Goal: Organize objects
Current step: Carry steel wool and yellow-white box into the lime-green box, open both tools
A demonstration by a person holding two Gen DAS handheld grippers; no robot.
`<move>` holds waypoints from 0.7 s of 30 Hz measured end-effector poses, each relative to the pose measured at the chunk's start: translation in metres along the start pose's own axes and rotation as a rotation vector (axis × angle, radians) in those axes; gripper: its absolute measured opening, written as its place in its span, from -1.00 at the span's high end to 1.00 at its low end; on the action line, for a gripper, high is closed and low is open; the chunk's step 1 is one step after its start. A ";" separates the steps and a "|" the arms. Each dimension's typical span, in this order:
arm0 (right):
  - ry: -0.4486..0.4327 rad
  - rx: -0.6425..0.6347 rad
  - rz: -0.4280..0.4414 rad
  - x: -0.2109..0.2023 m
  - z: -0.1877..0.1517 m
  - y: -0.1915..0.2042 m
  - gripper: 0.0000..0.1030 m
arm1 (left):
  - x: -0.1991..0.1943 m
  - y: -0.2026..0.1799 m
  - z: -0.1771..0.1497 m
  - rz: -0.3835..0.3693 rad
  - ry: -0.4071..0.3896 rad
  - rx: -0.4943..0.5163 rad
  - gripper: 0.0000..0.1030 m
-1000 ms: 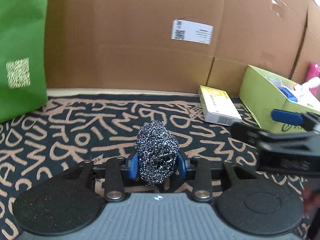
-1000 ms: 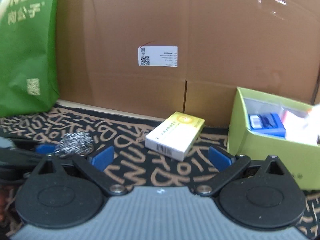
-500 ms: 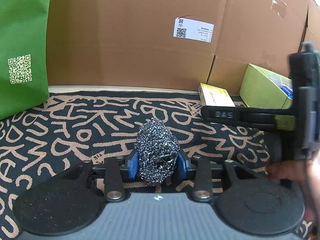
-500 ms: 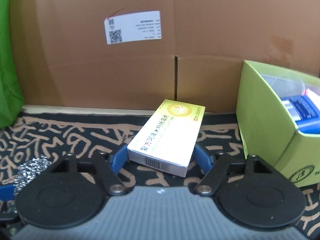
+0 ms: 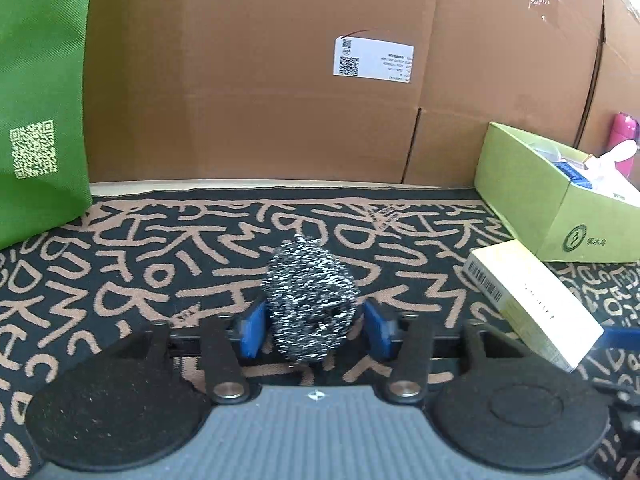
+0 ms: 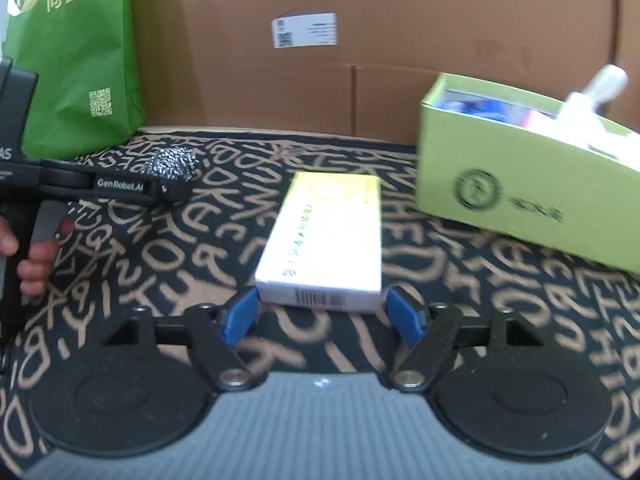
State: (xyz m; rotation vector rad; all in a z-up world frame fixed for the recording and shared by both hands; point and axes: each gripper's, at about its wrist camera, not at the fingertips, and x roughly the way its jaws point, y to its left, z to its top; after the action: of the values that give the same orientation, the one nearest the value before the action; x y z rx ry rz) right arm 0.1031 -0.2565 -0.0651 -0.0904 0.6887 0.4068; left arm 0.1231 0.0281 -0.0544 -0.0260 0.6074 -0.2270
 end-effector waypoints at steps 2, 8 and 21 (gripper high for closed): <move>-0.033 0.027 0.017 -0.006 0.004 -0.002 -0.72 | -0.001 -0.002 0.000 0.002 -0.005 -0.010 -0.32; -0.073 -0.010 0.027 0.017 0.025 0.009 -0.82 | 0.000 0.000 0.005 0.028 0.004 -0.048 -0.28; -0.022 0.019 0.093 0.043 0.025 -0.001 -0.34 | 0.008 -0.012 0.012 0.030 0.040 0.039 0.21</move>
State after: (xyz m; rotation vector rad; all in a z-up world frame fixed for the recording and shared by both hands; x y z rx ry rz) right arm 0.1483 -0.2376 -0.0727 -0.0357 0.6770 0.4892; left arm 0.1339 0.0143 -0.0477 0.0252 0.6425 -0.2102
